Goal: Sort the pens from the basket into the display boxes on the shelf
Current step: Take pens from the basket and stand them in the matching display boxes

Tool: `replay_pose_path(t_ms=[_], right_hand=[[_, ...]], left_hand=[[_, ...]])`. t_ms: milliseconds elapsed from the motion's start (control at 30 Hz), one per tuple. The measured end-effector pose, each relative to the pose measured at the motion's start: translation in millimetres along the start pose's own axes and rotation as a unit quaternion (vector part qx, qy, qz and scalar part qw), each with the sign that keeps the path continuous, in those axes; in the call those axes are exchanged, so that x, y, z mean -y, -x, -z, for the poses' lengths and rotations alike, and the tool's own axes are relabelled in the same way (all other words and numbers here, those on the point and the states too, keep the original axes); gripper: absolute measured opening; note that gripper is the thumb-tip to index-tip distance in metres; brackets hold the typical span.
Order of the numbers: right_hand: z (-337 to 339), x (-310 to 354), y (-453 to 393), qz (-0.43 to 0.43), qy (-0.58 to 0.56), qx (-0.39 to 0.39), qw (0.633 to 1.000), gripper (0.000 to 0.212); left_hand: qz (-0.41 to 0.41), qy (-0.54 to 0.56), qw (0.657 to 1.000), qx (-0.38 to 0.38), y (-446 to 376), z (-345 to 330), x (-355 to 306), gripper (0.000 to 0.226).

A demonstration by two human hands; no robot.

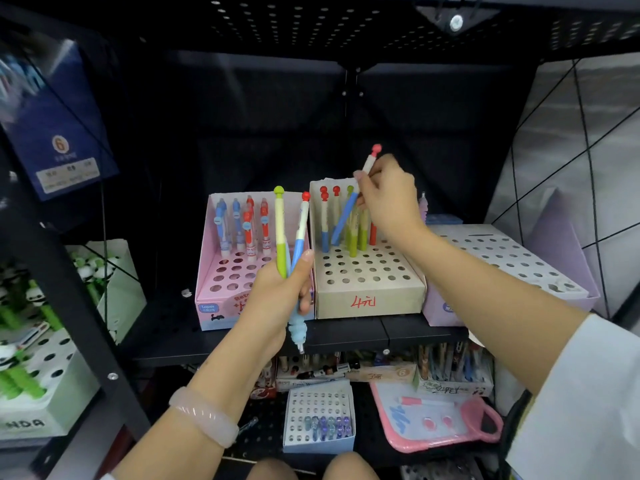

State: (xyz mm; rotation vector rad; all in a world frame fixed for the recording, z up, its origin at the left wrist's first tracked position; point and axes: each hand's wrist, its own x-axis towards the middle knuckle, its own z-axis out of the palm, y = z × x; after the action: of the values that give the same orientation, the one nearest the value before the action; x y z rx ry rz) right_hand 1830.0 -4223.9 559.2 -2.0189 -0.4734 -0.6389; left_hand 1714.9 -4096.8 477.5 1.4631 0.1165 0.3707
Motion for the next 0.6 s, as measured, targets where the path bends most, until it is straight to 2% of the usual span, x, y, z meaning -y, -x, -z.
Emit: replay_pose_path(t_ms=[67, 167, 433, 600], right_hand=[[-4.1, -0.3, 5.3, 0.056, 0.089, 0.032, 0.994, 0.014], [-8.3, 1.0, 12.5, 0.102, 0.153, 0.057, 0.981, 0.019], [-11.8, -0.6, 14.1, 0.098, 0.168, 0.043, 0.98, 0.018], [-20.6, -2.2, 14.2, 0.09, 0.191, 0.072, 0.975, 0.02]], left_hand=[[-0.004, 0.004, 1.0, -0.002, -0.4, 0.9, 1.0, 0.031], [0.0, 0.02, 1.0, -0.003, 0.3, 2.2, 2.8, 0.03], [0.015, 0.037, 0.999, -0.013, 2.1, 5.7, 4.4, 0.027], [0.016, 0.029, 0.999, -0.009, 3.6, 6.4, 4.6, 0.027]])
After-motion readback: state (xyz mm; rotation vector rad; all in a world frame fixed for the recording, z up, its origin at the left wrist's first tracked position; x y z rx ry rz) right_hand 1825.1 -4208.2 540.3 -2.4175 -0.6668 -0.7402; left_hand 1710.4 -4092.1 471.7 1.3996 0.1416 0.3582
